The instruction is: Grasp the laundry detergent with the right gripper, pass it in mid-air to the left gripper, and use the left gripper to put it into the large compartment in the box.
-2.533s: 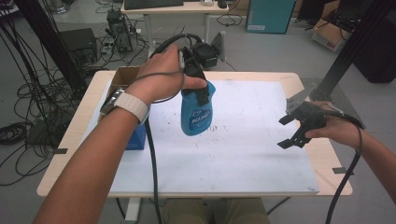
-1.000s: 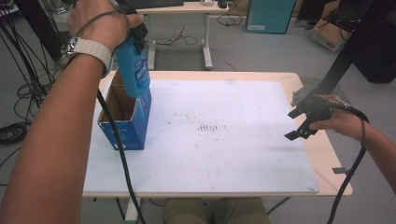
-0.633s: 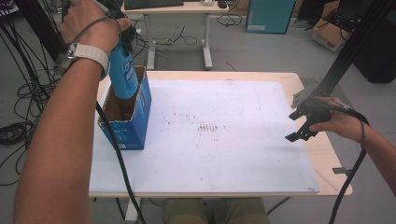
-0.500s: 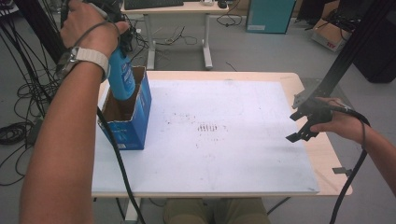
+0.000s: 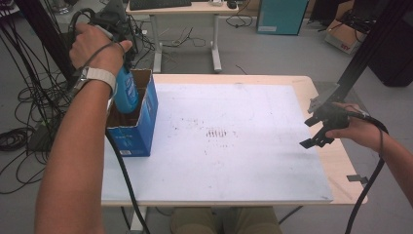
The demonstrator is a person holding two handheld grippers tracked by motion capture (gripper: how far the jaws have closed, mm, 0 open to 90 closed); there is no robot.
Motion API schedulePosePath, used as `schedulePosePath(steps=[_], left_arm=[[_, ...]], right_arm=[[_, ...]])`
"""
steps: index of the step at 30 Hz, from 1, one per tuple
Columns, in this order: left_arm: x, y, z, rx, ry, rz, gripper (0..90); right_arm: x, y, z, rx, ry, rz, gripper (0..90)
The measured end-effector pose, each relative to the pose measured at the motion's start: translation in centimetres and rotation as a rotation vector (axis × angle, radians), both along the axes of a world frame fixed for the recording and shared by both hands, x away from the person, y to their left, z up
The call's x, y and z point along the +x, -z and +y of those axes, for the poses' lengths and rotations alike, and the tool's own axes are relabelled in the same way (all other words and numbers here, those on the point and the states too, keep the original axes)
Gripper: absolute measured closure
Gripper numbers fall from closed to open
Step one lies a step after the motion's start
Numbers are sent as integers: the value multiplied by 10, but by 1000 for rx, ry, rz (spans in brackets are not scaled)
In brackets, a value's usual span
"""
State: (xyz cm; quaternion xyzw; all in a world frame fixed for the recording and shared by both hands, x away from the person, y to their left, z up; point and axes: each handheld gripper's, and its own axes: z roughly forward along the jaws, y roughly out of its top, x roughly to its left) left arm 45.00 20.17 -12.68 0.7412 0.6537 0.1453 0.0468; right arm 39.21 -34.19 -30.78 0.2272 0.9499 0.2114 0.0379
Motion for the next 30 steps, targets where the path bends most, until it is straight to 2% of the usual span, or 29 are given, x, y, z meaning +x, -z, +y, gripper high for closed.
schedulePosePath(steps=[11,16,20,21,30], left_arm=[[1,33,5,-10,0,11,375],[0,47,9,-21,-7,19,375],[-1,58,11,-20,-9,20,375],[-1,61,11,-18,-10,24,375],[0,86,13,-18,-8,24,375]], right_arm=[[1,5,0,5,8,2,80],[1,9,-1,2,17,17,78],[1,12,-2,4,28,18,79],[0,12,-2,-4,37,30,78],[-1,15,-4,-3,35,38,78]])
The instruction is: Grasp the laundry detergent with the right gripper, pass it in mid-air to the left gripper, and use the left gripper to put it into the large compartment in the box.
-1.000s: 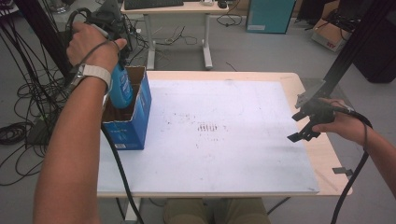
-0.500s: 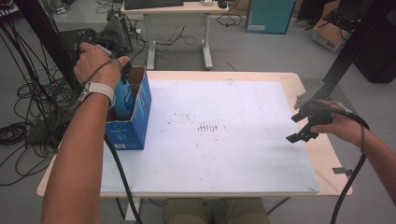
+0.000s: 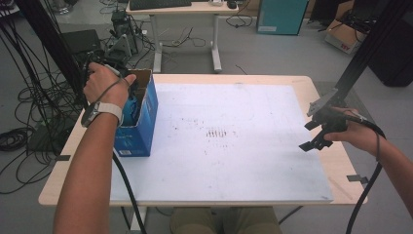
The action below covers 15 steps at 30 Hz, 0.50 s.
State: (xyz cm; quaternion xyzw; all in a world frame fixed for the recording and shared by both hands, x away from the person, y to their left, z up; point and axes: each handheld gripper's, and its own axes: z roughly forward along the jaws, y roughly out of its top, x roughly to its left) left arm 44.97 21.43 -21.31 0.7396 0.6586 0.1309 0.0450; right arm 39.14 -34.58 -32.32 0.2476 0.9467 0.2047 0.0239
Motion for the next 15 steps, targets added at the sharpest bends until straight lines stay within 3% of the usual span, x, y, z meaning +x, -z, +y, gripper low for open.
schedulePosePath(steps=[9,15], left_arm=[[2,22,-1,8,9,5,375],[1,36,-2,19,15,10,376]], right_arm=[[-2,6,-2,-5,22,12,78],[0,9,-2,-2,9,10,78]])
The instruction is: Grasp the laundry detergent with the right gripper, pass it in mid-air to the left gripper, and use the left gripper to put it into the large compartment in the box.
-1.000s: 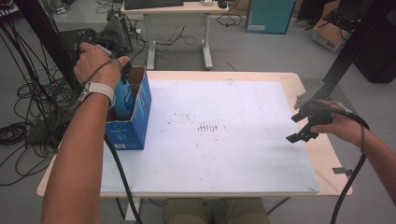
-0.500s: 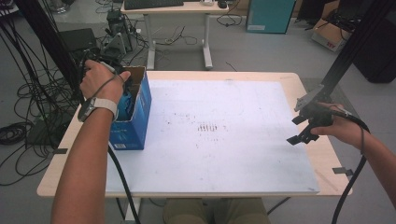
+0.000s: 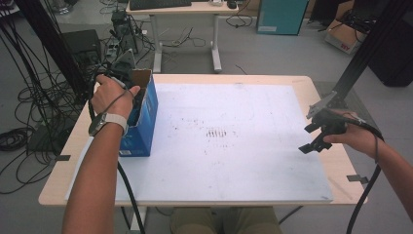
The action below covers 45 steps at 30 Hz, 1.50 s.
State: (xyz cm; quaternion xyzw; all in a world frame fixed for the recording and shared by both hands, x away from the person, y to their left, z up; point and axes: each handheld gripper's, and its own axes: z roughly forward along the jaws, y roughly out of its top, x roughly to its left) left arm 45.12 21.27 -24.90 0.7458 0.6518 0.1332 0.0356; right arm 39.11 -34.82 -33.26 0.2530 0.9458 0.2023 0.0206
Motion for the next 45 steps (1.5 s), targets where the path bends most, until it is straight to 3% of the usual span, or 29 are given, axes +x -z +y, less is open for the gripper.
schedulePosePath(steps=[18,45], left_arm=[[2,23,5,-7,6,29,376],[2,24,7,-18,-3,25,375]], right_arm=[[-1,1,-2,-2,16,11,76],[-4,1,-3,4,21,5,76]])
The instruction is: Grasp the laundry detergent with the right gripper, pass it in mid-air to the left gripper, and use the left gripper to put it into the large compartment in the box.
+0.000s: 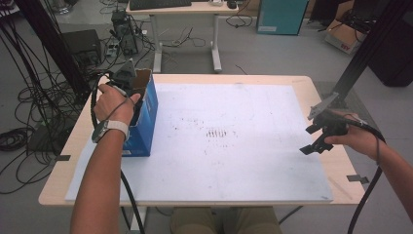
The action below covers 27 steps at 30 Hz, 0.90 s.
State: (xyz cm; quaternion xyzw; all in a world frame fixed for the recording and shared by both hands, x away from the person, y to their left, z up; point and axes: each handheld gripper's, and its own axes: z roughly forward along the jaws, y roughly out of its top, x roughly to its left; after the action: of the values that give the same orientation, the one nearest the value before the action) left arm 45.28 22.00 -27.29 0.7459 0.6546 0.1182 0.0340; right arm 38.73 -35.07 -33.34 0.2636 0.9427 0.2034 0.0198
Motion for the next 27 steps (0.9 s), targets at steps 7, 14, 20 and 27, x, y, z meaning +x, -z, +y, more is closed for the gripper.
schedulePosePath(steps=[7,14,20,27], left_arm=[[0,0,0,2,3,5,375],[-1,0,0,2,4,6,375],[-1,0,0,2,4,6,375],[-1,0,0,3,7,5,375]], right_arm=[[0,0,1,0,-2,2,76],[0,0,0,2,-1,1,76],[-1,0,0,-3,-4,4,76],[-2,0,-1,0,1,-1,76]])
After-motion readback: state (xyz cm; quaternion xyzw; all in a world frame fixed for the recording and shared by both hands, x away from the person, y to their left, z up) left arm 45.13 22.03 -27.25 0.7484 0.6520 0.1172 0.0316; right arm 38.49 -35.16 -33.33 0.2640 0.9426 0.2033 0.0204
